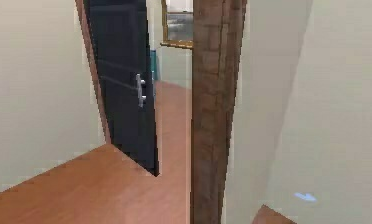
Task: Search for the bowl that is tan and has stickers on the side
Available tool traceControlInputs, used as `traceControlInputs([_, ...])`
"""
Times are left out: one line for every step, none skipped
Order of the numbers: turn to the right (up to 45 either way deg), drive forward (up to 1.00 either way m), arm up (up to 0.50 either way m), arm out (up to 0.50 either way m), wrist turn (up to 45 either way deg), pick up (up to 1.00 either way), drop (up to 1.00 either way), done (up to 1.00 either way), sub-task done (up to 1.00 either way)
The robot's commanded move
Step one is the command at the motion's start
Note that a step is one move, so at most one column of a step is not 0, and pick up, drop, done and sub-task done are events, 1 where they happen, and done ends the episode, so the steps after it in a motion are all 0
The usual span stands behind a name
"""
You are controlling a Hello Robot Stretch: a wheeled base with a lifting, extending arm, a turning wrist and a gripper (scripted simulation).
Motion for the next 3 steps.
traceControlInputs([-45.0, 0.00, 0.00, 0.00, 0.0, 0.00, 0.00, 0.00, 0.00])
traceControlInputs([0.0, 0.45, 0.00, 0.00, 0.0, 0.00, 0.00, 0.00, 0.00])
traceControlInputs([39.0, 0.00, 0.00, 0.00, 0.0, 0.00, 0.00, 0.00, 0.00])
